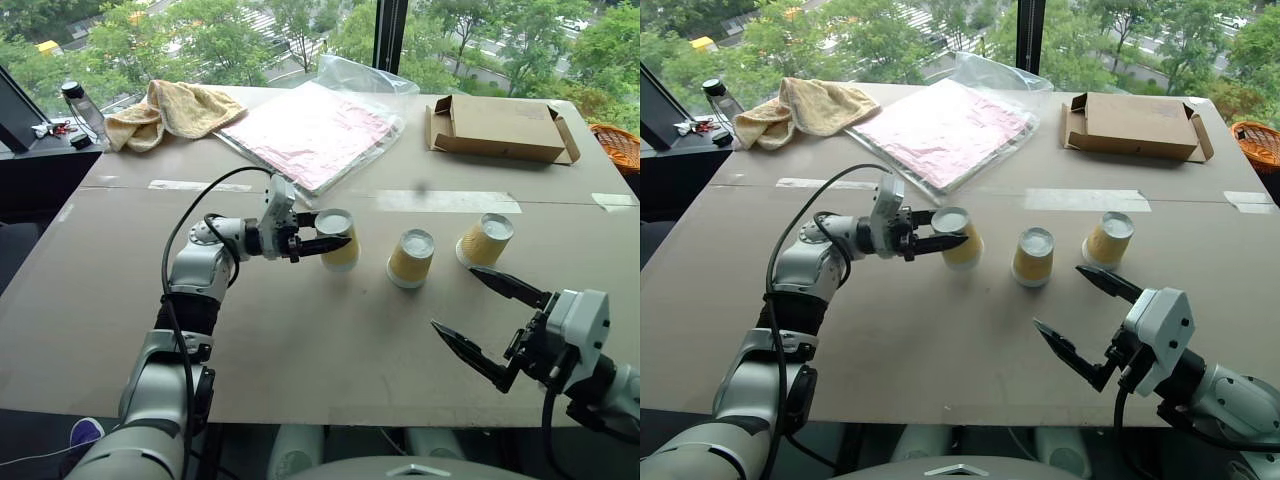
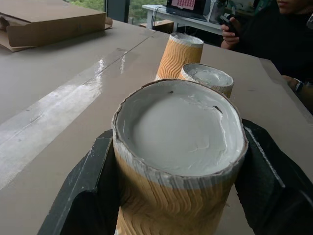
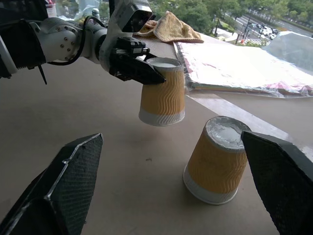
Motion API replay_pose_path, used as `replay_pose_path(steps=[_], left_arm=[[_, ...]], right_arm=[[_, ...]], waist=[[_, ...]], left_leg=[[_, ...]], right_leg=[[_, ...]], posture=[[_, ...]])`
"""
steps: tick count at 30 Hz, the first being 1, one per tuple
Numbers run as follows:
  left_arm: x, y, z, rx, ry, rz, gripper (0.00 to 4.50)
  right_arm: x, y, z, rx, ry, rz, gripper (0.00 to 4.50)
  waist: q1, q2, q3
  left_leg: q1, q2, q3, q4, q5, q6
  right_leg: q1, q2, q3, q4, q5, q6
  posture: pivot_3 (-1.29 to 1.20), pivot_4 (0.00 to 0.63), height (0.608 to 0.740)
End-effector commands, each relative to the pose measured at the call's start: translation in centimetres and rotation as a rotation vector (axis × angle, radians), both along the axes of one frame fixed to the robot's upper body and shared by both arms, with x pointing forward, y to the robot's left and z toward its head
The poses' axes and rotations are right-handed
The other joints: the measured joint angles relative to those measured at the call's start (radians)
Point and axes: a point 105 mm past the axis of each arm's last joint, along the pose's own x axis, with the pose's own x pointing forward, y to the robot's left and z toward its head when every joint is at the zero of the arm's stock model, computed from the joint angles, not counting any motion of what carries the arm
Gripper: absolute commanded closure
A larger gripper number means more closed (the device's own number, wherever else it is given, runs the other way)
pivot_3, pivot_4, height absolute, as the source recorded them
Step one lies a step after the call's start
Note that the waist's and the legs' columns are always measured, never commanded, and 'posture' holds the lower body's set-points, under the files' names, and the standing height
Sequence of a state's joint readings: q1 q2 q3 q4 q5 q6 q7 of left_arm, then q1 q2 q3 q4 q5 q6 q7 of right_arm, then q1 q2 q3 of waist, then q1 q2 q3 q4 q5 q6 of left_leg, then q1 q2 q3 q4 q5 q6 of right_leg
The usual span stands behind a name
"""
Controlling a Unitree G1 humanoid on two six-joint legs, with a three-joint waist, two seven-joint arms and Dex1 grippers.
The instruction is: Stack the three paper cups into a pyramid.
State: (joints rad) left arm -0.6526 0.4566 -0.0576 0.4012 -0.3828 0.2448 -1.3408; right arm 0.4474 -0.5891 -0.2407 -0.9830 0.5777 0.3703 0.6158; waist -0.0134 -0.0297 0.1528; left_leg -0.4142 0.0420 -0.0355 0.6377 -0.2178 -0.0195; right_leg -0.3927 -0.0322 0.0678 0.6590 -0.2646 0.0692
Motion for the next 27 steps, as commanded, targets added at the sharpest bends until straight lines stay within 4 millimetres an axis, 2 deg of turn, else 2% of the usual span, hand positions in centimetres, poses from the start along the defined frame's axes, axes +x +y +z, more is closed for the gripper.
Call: replay_pose_path(steps=[1,14,26,27], left_arm=[[-0.1,-1.3,0.9,0.01,-0.065,-0.057,2.03],[0.1,-4.0,-0.7,0.038,-0.072,-0.123,2.03],[0.0,-4.3,-1.6,0.037,-0.058,-0.136,2.03],[0.2,-4.3,-1.7,0.034,-0.059,-0.124,1.53]], right_arm=[[-0.7,0.5,0.9,0.002,-0.053,0.002,0.0],[-1.5,0.4,0.1,0.004,-0.037,-0.044,0.0],[-1.8,0.1,-0.5,-0.006,-0.014,-0.083,0.0],[-1.8,0.0,-0.5,-0.007,-0.013,-0.089,0.0]], waist=[[0.0,0.0,0.0],[-0.001,0.0,0.0],[0.002,0.0,0.0],[0.002,0.0,0.0]], left_leg=[[0.0,0.0,0.0,0.0,0.0,0.0],[0.0,0.0,0.0,0.001,0.0,0.0],[0.0,0.0,0.0,0.001,0.0,0.0],[0.0,0.0,0.0,0.001,0.0,0.0]], right_leg=[[0.0,0.0,0.0,0.0,0.0,0.0],[0.001,0.0,0.0,0.0,0.0,0.0],[0.001,0.0,0.0,0.0,0.0,0.0],[0.001,0.0,0.0,0.0,0.0,0.0]], posture=[[0.0,0.15,0.74],[0.0,0.15,0.74],[0.0,0.15,0.74],[0.0,0.15,0.74]])
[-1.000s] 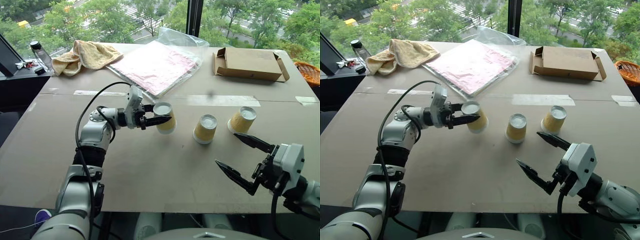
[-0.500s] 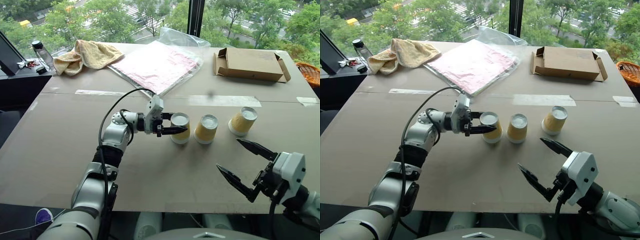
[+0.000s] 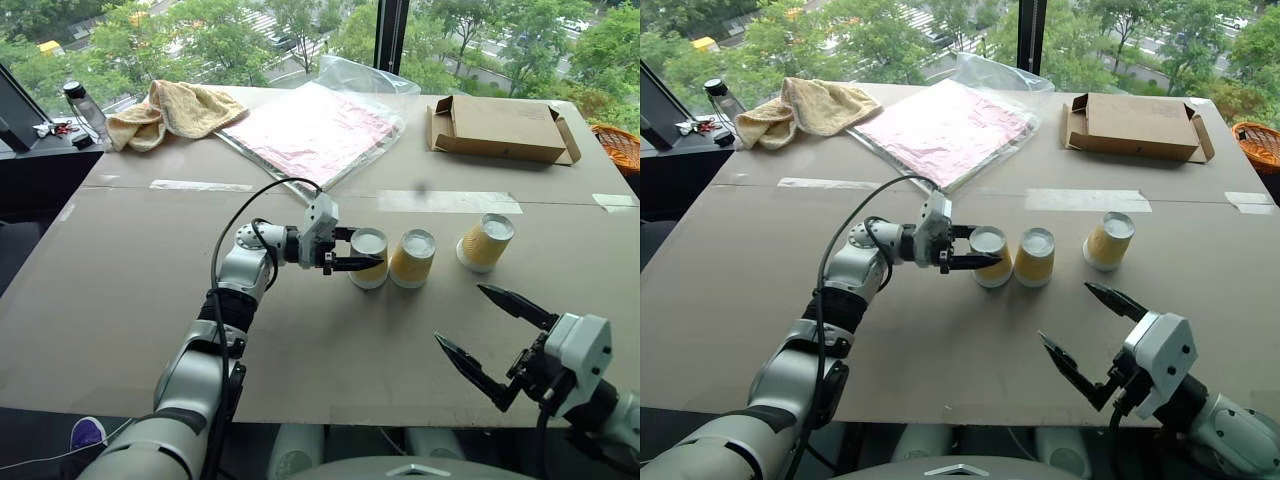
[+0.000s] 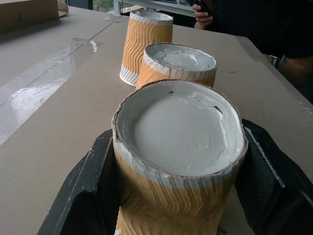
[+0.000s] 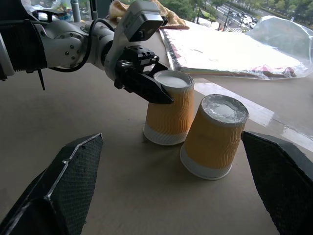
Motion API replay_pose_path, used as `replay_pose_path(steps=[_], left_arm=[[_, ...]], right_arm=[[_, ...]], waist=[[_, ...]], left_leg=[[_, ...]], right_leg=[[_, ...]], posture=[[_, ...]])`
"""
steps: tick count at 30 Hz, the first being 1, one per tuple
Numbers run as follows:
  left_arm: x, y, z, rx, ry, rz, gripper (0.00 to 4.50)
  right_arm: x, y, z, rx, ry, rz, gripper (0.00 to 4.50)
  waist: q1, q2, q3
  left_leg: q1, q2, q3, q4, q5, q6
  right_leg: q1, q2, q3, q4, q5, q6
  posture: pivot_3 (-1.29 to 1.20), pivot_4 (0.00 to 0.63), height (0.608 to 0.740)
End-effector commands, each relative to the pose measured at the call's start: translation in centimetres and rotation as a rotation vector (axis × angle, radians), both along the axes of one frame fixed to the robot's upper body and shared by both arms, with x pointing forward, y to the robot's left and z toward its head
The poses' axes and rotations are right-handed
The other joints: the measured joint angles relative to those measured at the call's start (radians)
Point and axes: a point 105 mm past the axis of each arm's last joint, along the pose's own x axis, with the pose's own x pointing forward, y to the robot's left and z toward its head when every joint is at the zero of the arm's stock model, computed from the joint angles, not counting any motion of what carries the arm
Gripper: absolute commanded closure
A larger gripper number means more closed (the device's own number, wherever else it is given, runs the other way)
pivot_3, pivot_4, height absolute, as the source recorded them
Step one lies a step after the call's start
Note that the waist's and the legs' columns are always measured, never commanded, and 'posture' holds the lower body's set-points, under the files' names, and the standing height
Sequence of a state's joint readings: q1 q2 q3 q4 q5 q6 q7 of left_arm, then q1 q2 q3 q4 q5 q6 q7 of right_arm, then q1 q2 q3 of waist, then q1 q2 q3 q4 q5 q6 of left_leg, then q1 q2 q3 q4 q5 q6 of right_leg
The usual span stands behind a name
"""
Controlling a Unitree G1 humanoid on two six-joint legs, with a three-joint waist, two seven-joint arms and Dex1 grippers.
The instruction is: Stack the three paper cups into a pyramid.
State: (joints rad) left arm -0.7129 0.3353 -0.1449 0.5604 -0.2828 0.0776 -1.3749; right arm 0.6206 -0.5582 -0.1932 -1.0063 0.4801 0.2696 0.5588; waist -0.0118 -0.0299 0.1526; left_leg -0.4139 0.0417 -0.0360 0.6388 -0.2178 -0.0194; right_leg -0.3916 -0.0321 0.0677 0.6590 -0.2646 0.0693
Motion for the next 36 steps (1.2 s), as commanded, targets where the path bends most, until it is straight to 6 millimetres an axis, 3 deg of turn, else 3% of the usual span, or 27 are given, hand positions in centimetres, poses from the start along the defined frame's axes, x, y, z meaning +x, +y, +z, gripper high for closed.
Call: replay_pose_path(steps=[1,3,10,15,20,25,33,34,36], left_arm=[[0.3,-0.3,0.4,-0.02,-0.017,0.002,0.99],[0.2,-0.5,0.4,-0.02,-0.026,-0.007,0.06],[-0.2,0.7,2.4,-0.112,-0.071,0.026,0.06],[-1.9,2.7,3.9,-0.145,-0.06,0.044,0.06],[-5.4,4.7,4.9,-0.159,0.001,0.009,0.06],[-8.0,5.3,5.2,-0.158,0.036,-0.012,0.06],[-9.7,4.4,5.2,-0.192,0.069,0.014,0.06],[-9.9,4.5,5.1,-0.192,0.072,0.017,0.0],[-10.1,4.7,4.9,-0.195,0.075,0.027,0.0]], right_arm=[[-0.4,0.3,1.0,0.0,-0.05,0.0,0.0],[-0.4,0.1,1.0,-0.001,-0.048,-0.009,0.0],[1.3,-1.6,1.0,0.021,-0.032,-0.132,0.0],[5.6,-5.0,0.8,-0.021,-0.043,-0.337,0.0],[10.3,-7.5,1.2,-0.046,-0.056,-0.463,0.0],[13.2,-8.2,0.8,-0.034,-0.006,-0.496,0.0],[16.2,-8.7,-0.5,-0.009,0.075,-0.512,0.0],[16.3,-8.5,-0.6,0.004,0.085,-0.496,0.55],[16.5,-8.1,-0.5,0.019,0.091,-0.469,1.18]], waist=[[0.001,0.0,0.0],[0.0,0.0,0.0],[-0.005,0.0,0.0],[-0.008,0.0,0.0],[-0.003,0.002,0.001],[0.001,0.003,0.001],[-0.005,0.003,0.001],[-0.005,0.003,0.001],[-0.004,0.003,0.001]], left_leg=[[0.0,0.0,0.0,0.0,0.0,0.0],[0.0,0.0,0.0,0.0,0.0,0.0],[0.0,0.0,0.0,0.0,0.0,0.0],[0.001,0.0,0.0,0.0,0.0,0.0],[0.0,0.0,0.0,-0.001,0.0,0.0],[0.0,0.0,-0.001,-0.001,0.0,0.0],[0.001,0.0,0.0,-0.001,0.0,0.0],[0.001,0.0,0.0,-0.001,0.0,0.0],[0.001,0.0,0.0,-0.001,0.0,0.0]], right_leg=[[0.0,0.0,0.0,0.0,0.0,0.0],[0.0,0.0,0.0,0.0,0.0,0.0],[0.0,0.0,0.0,0.0,0.0,0.0],[0.0,0.0,0.0,0.001,0.0,0.0],[0.0,0.0,0.0,0.001,0.0,0.0],[0.0,-0.001,-0.001,0.0,0.0,0.0],[0.0,-0.001,0.0,0.001,0.0,0.0],[0.0,-0.001,0.0,0.001,0.0,0.0],[0.0,-0.001,0.0,0.001,0.0,0.0]], posture=[[0.0,0.15,0.74],[0.0,0.15,0.74],[0.0,0.15,0.74],[0.0,0.15,0.74],[0.0,0.15,0.74],[0.0,0.15,0.74],[0.0,0.15,0.74],[0.0,0.15,0.74],[0.0,0.15,0.74]])
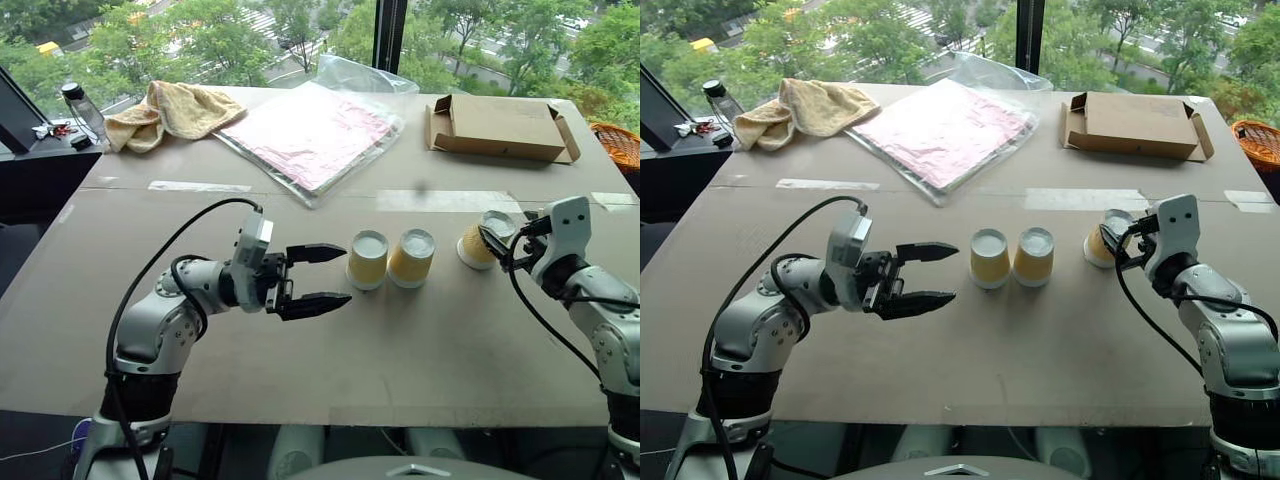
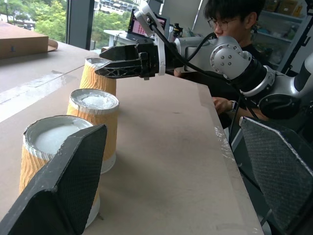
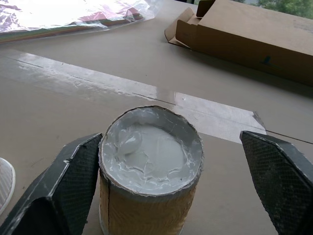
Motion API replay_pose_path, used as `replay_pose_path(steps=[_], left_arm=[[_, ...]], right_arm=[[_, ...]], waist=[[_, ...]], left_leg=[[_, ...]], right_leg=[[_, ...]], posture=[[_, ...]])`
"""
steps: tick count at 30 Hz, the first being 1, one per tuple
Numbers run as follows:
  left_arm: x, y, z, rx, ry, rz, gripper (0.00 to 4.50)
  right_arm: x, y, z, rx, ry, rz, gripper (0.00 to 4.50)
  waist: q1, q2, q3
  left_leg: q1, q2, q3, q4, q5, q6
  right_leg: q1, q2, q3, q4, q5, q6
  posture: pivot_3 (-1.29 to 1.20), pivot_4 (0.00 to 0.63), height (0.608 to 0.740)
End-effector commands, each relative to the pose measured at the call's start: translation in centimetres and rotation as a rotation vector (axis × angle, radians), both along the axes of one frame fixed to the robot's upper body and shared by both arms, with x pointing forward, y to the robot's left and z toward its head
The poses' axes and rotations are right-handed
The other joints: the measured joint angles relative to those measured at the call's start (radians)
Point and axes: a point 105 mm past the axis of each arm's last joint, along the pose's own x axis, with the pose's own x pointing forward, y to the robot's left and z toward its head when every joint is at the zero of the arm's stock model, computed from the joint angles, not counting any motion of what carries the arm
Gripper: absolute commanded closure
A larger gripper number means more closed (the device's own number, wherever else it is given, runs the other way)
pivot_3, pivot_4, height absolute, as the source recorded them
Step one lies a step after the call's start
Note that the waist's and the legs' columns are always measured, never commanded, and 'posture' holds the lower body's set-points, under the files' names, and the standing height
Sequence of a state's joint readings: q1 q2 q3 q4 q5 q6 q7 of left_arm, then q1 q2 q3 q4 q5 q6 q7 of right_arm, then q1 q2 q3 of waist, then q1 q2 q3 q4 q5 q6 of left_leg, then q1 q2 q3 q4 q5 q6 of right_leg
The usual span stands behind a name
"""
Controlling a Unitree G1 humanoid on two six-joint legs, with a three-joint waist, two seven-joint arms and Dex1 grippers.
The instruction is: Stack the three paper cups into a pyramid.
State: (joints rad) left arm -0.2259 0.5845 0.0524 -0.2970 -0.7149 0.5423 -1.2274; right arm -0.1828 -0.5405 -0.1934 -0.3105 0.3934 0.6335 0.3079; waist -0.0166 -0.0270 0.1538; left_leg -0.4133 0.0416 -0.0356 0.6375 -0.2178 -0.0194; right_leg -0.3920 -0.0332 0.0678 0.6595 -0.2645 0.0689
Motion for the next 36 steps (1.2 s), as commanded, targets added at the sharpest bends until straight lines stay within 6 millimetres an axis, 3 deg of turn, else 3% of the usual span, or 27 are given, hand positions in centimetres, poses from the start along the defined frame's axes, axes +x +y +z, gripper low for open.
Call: replay_pose_path(steps=[1,3,9,12,14,18,22,28,36], left_arm=[[-0.7,0.4,0.9,-0.024,-0.036,0.012,0.0],[-0.7,0.7,0.7,-0.031,-0.031,0.038,0.0],[-0.7,1.5,0.5,-0.059,-0.012,0.094,0.0],[0.7,3.2,0.3,-0.068,-0.062,0.248,0.0],[0.2,4.2,0.3,-0.073,-0.105,0.24,0.0],[-1.3,6.5,0.0,-0.064,-0.015,0.2,0.0],[-2.2,8.7,0.0,-0.04,-0.011,0.205,0.0],[-3.0,10.7,-0.2,-0.032,-0.02,0.245,0.0],[-3.0,11.3,0.2,-0.048,-0.043,0.28,0.0]], right_arm=[[0.1,0.6,0.7,0.017,-0.027,0.045,1.93],[0.0,0.7,0.9,0.026,-0.032,0.068,2.3],[-1.4,2.2,3.3,0.065,-0.098,0.192,2.31],[-2.8,4.2,6.6,0.077,-0.174,0.322,2.31],[-3.5,5.7,8.4,0.077,-0.203,0.396,2.31],[-4.4,9.1,11.2,0.041,-0.233,0.532,2.31],[-4.8,11.3,13.0,0.018,-0.226,0.613,2.31],[-5.0,13.2,12.2,-0.053,-0.15,0.678,2.31],[-5.1,14.0,11.0,-0.071,-0.104,0.708,2.31]], waist=[[0.001,0.0,0.0],[0.001,0.0,0.0],[0.001,0.001,0.0],[0.001,0.001,0.001],[-0.005,0.002,0.001],[-0.013,0.002,0.002],[-0.016,0.002,0.002],[-0.013,0.002,0.002],[-0.015,0.002,0.002]], left_leg=[[0.0,0.0,0.0,0.0,0.0,0.0],[0.0,0.0,0.0,0.0,0.0,0.0],[0.0,0.0,0.0,0.0,0.0,0.0],[0.0,0.0,0.0,0.0,0.0,0.0],[0.0,0.0,0.0,0.0,0.0,0.0],[0.0,0.001,0.0,-0.001,0.0,0.0],[-0.001,0.001,0.0,-0.002,0.0,0.0],[-0.002,0.0,0.001,-0.002,0.0,0.0],[-0.002,0.001,0.001,-0.002,0.0,0.0]], right_leg=[[0.0,0.0,0.0,0.0,0.0,0.0],[0.0,0.0,0.0,0.0,0.0,0.0],[0.0,0.0,0.0,0.0,0.0,0.0],[0.0,0.0,0.0,0.0,0.0,0.0],[0.0,0.0,0.0,0.0,0.0,0.0],[-0.002,0.0,0.001,0.0,0.0,0.0],[-0.002,0.0,0.0,0.0,0.0,-0.001],[-0.003,-0.001,0.0,-0.003,0.0,-0.001],[-0.003,-0.001,0.0,-0.002,0.0,0.0]], posture=[[0.0,0.15,0.74],[0.0,0.15,0.74],[0.0,0.15,0.74],[0.0,0.15,0.74],[0.0,0.15,0.74],[0.0,0.15,0.74],[0.0,0.15,0.74],[0.0,0.15,0.74],[0.0,0.15,0.74]])
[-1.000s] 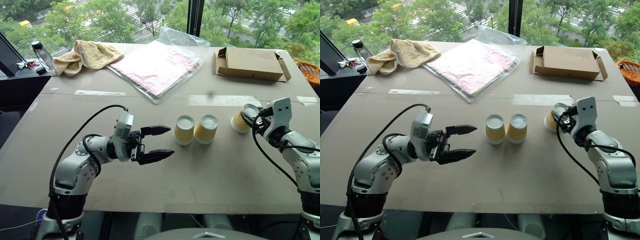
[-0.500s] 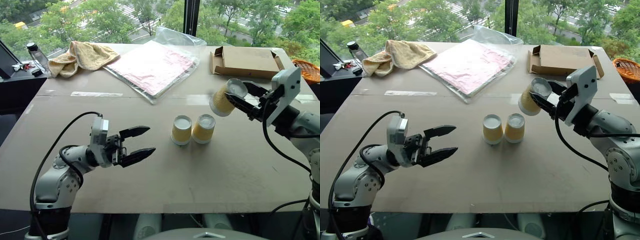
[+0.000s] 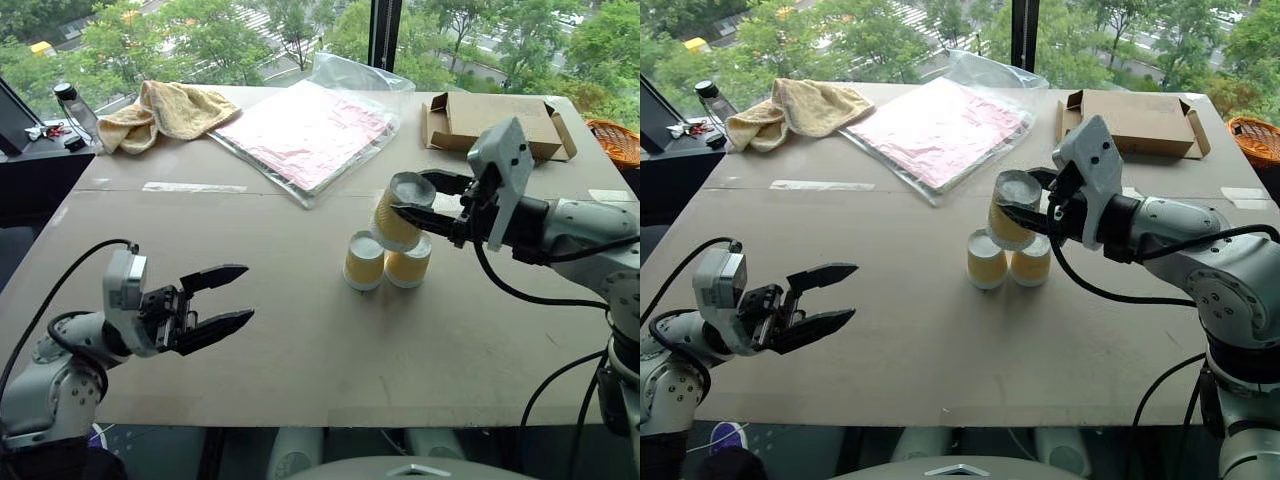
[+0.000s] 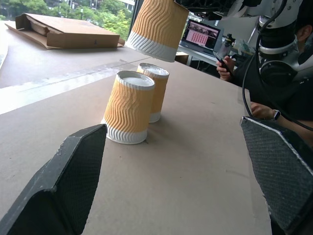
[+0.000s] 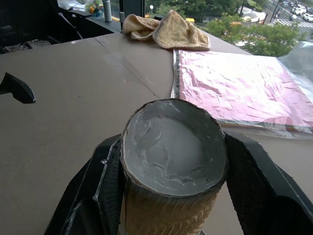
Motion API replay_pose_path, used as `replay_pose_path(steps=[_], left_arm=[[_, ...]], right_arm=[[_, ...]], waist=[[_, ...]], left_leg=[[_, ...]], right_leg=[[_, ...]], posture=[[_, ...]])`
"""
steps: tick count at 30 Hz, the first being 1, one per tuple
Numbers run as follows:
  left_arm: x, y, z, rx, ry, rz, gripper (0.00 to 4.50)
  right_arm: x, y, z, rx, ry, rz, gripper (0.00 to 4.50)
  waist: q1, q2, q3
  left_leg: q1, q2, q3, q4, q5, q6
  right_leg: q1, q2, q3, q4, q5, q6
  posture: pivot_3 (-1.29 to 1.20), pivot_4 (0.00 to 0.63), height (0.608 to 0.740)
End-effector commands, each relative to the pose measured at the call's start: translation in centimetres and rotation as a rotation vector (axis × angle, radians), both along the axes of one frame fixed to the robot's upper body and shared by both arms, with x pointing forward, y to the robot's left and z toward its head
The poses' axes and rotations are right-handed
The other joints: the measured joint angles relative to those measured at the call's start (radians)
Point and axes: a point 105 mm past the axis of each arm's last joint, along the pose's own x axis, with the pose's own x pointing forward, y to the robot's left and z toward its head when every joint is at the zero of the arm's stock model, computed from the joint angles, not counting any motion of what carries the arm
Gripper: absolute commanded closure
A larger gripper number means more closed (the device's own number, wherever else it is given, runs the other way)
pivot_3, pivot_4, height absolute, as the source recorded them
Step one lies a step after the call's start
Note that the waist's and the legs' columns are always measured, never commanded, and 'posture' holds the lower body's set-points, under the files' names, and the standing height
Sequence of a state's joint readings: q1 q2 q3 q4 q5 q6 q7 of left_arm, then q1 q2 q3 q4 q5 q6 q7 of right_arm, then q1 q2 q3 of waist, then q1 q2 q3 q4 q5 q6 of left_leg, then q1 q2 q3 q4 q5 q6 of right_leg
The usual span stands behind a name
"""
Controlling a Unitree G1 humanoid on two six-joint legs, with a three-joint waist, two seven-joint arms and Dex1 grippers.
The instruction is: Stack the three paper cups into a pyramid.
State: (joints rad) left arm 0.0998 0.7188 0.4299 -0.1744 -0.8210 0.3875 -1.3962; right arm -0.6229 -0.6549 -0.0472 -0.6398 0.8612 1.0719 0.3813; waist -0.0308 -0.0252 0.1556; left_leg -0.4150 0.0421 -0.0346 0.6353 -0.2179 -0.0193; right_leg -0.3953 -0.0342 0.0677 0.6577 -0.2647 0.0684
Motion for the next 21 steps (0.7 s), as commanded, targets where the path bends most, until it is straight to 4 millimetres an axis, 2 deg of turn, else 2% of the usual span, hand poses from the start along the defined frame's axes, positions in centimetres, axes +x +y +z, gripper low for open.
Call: replay_pose_path(steps=[1,7,9,11,12,15,21], left_arm=[[-0.1,0.4,1.0,-0.009,-0.049,0.011,0.0],[0.2,0.2,1.4,-0.025,-0.062,0.014,0.0],[0.4,0.1,1.6,-0.035,-0.071,0.014,0.0],[0.7,-0.1,2.0,-0.053,-0.083,0.016,0.0],[0.8,-0.1,2.3,-0.061,-0.088,0.017,0.0],[1.1,-0.4,2.8,-0.092,-0.095,0.008,0.0],[1.6,-0.8,2.6,-0.135,-0.067,0.007,0.0]], right_arm=[[-0.4,0.5,0.5,-0.008,-0.045,0.012,2.31],[0.3,0.4,-0.9,-0.041,-0.012,-0.004,2.31],[0.6,0.4,-1.5,-0.045,-0.001,-0.005,1.28],[0.6,0.3,-1.8,-0.053,-0.001,-0.006,0.57],[0.6,0.3,-1.8,-0.056,-0.005,-0.005,0.01],[0.1,-0.5,-0.4,-0.039,-0.069,-0.013,0.01],[-1.6,-3.1,2.0,0.039,-0.189,-0.026,0.01]], waist=[[-0.001,0.0,0.0],[-0.004,0.0,0.0],[-0.004,0.0,0.0],[-0.004,0.0,0.0],[-0.004,0.0,0.0],[-0.005,0.0,0.0],[0.001,0.0,0.0]], left_leg=[[0.0,0.0,0.0,0.0,0.0,0.0],[0.0,0.0,0.0,0.0,0.0,0.0],[0.0,0.0,0.0,0.0,0.0,0.0],[0.0,0.0,0.0,0.0,0.0,0.0],[0.0,0.0,0.0,0.0,0.0,0.0],[0.0,0.0,0.0,0.0,0.0,0.0],[-0.001,0.0,0.0,0.0,0.0,0.0]], right_leg=[[0.0,0.0,0.0,0.0,0.0,0.0],[0.0,0.0,0.0,0.0,0.0,0.0],[0.0,0.0,0.0,0.0,0.0,0.0],[0.0,0.0,0.0,0.0,0.0,0.0],[0.0,0.0,0.0,0.0,0.0,0.0],[0.0,0.0,0.0,0.0,0.0,0.0],[0.0,0.0,0.0,-0.001,0.0,0.0]], posture=[[0.0,0.15,0.74],[0.0,0.15,0.74],[0.0,0.15,0.74],[0.0,0.15,0.74],[0.0,0.15,0.74],[0.0,0.15,0.74],[0.0,0.15,0.74]])
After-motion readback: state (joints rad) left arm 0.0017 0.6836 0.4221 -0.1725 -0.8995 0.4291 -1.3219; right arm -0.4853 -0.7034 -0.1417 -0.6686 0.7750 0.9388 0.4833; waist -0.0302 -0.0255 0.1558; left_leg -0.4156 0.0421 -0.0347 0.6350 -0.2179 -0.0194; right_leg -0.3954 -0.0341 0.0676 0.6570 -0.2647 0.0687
